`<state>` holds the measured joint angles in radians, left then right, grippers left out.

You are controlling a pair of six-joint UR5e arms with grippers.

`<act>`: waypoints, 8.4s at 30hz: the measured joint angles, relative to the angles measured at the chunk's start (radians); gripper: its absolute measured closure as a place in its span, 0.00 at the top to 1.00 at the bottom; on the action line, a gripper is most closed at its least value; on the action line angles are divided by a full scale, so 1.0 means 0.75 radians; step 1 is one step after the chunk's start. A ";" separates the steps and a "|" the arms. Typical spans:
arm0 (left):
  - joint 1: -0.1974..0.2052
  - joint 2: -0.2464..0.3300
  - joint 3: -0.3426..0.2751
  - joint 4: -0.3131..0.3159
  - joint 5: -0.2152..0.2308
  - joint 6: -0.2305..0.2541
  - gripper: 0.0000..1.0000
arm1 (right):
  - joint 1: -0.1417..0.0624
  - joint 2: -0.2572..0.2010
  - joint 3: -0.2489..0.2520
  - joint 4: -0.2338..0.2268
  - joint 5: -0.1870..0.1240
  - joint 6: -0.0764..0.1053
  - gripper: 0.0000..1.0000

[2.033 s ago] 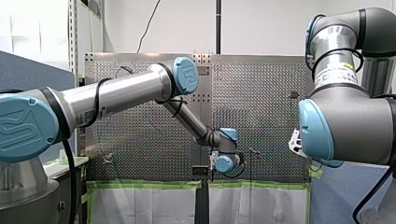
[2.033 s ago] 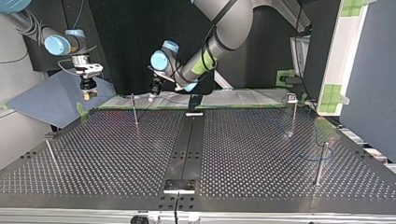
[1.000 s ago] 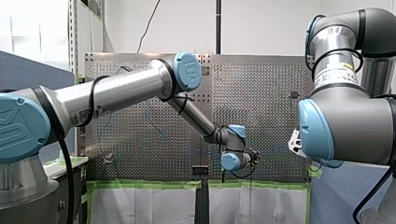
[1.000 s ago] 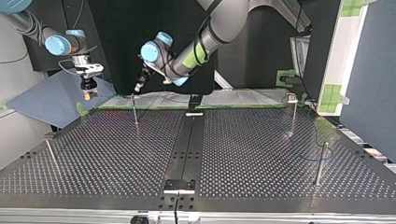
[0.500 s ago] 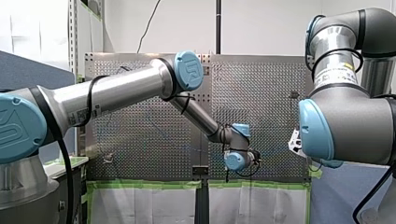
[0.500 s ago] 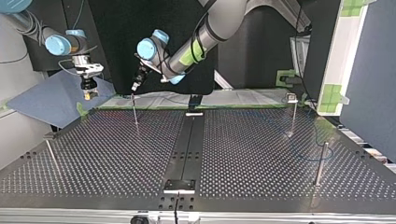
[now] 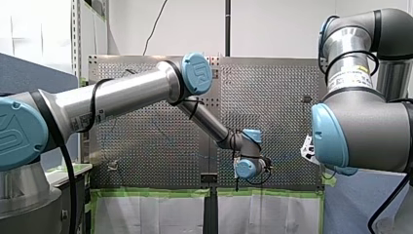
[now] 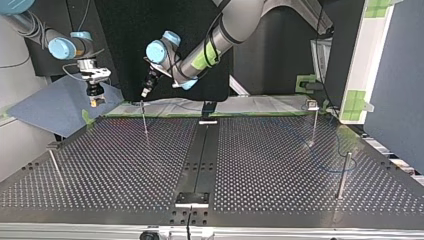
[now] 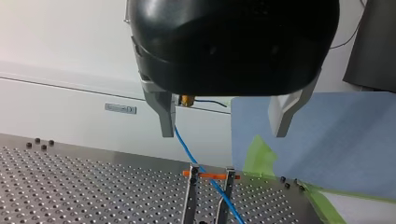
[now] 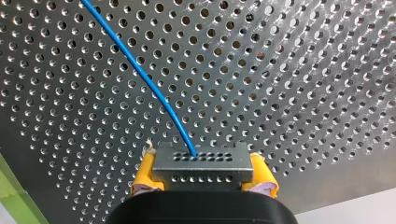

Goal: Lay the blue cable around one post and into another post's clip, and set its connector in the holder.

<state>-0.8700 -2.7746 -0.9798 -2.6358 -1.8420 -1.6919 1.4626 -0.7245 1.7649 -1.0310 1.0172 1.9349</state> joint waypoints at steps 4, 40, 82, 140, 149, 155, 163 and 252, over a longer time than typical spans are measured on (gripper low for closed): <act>0.000 0.000 0.000 -0.008 0.000 -0.002 1.00 | 0.000 0.000 0.000 0.000 0.000 0.000 0.00; 0.006 -0.001 -0.004 -0.041 -0.061 -0.021 1.00 | 0.000 0.001 0.000 0.000 0.000 0.001 0.00; 0.015 0.000 -0.006 -0.043 -0.061 -0.025 1.00 | 0.000 0.000 0.000 0.002 -0.002 0.001 0.00; 0.042 0.546 -0.576 0.260 -0.348 -0.269 1.00 | 0.014 0.001 0.000 0.029 -0.004 0.012 0.00; 0.052 0.651 -0.681 0.253 -0.355 -0.269 1.00 | 0.020 0.001 0.000 0.026 -0.004 0.011 0.00; 0.064 0.718 -0.747 0.258 -0.355 -0.269 1.00 | 0.025 0.001 0.000 0.023 -0.004 0.010 0.00; 0.084 0.811 -0.841 0.264 -0.353 -0.269 1.00 | 0.028 0.001 0.000 0.023 -0.004 0.010 0.00; 0.245 1.330 -1.837 0.642 -0.363 -0.197 1.00 | 0.072 0.001 -0.005 0.012 -0.004 0.006 0.00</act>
<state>-0.6862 -1.7768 -2.3573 -2.1543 -2.1143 -1.8396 1.5169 -0.7235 1.7613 -1.0220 1.0139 1.9392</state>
